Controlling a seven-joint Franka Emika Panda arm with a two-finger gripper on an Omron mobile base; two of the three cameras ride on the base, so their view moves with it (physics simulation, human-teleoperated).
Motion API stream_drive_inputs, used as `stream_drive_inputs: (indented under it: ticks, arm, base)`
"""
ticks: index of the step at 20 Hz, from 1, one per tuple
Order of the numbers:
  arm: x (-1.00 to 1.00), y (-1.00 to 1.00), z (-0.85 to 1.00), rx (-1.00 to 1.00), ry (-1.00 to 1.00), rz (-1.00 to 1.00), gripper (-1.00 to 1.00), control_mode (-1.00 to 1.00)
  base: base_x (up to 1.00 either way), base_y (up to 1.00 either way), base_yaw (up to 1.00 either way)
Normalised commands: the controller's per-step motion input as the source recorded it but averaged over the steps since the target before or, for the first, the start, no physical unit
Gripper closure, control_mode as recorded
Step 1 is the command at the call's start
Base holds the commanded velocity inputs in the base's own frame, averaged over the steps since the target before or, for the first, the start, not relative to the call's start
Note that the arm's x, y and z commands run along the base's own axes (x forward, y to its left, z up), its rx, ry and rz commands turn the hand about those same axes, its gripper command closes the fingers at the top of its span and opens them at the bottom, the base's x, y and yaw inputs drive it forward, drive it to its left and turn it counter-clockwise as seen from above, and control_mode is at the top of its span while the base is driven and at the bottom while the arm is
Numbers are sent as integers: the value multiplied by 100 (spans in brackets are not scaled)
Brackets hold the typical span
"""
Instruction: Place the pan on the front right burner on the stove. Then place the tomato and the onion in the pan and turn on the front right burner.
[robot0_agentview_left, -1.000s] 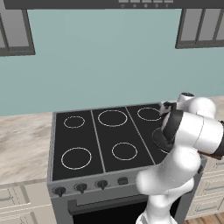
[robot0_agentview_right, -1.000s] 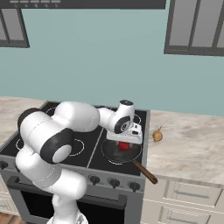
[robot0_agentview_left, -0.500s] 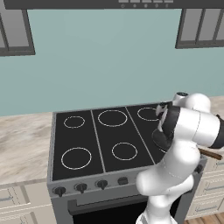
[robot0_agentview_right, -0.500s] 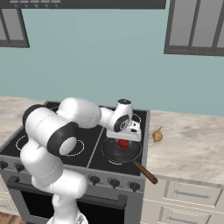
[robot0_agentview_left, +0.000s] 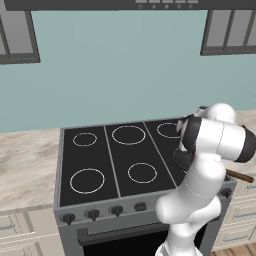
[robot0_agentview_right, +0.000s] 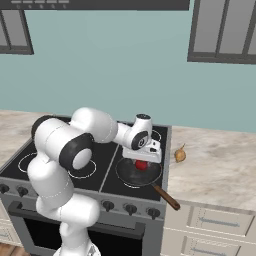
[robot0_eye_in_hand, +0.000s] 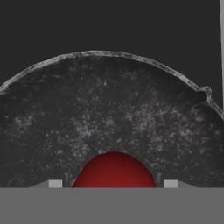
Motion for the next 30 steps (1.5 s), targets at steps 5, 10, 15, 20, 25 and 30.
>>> stream_drive_inputs:
  ticks: [5,10,15,20,25,30]
  arm:
    - [0,0,-13,0,3,-3,100,-100]
    - [0,0,-1,0,1,-2,-100,-100]
    - [0,0,2,0,0,0,-100,-100]
    - [0,0,34,0,0,-1,-100,-100]
    - [0,0,67,0,-4,-2,-100,-100]
    - [3,-17,32,0,-1,-9,-100,-100]
  base:
    - [0,0,0]
    - [0,0,0]
    - [0,0,0]
    - [0,0,0]
    - [0,0,0]
    - [0,0,0]
